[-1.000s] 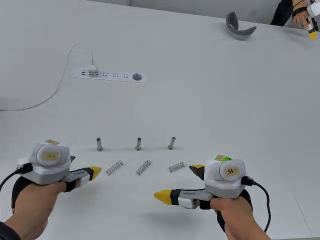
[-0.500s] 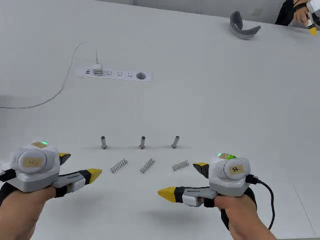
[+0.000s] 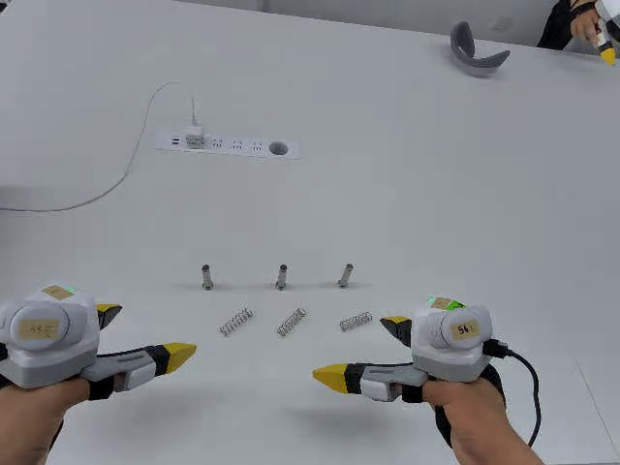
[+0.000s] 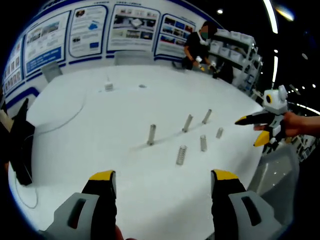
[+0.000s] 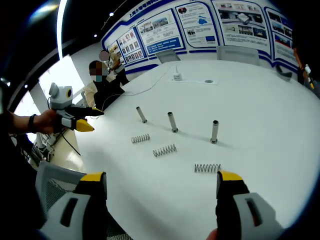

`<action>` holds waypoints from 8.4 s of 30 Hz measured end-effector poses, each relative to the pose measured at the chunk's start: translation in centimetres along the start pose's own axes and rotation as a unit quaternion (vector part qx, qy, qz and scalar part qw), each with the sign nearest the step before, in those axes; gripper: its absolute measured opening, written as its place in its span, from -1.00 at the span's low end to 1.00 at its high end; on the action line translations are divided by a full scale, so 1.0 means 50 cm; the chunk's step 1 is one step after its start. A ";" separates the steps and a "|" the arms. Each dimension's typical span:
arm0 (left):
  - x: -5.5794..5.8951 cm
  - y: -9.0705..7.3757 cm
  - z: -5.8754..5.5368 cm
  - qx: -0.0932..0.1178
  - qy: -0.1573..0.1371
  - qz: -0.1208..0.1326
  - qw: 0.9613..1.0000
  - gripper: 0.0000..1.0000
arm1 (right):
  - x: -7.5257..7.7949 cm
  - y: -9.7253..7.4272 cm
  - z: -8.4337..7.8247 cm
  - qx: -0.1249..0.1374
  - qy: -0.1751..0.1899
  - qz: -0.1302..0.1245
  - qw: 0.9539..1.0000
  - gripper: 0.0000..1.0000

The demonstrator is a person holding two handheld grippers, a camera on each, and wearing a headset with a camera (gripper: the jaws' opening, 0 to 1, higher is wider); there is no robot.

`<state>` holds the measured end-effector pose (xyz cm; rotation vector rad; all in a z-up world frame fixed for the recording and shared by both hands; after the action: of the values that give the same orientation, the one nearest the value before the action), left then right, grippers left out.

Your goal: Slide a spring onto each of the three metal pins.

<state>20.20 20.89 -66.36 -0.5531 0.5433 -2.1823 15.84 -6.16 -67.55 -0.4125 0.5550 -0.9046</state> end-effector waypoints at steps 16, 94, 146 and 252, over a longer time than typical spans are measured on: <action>0.031 0.023 -0.006 -0.022 0.022 -0.038 0.999 0.63 | -0.002 -0.008 0.003 0.002 0.003 -0.004 1.000 0.84; 0.079 0.222 -0.052 -0.091 0.050 -0.080 0.991 -0.21 | -0.004 -0.006 -0.012 -0.005 0.013 -0.003 1.000 0.82; 0.122 0.138 -0.013 -0.063 0.107 -0.121 0.985 -0.78 | -0.040 0.001 0.003 0.022 0.041 0.043 0.998 0.67; 0.370 0.066 0.161 0.027 0.230 -0.372 0.899 -0.80 | -0.152 -0.073 0.182 -0.034 -0.108 0.266 0.957 -0.75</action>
<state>15.83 2.82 -57.83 -0.2112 0.5689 -3.0896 15.38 -0.97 -56.30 -0.3910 0.4624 -0.3181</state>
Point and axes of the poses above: the centre of the closed fingertips' face, and the gripper's own axes: y roughly forward along the fingers, x roughly to its right, z roughly out of its top, the point moved 3 cm from there along -y, roughly backward along the fingers, and after that the axes turned 6 degrees about x, right-handed, at the moved point
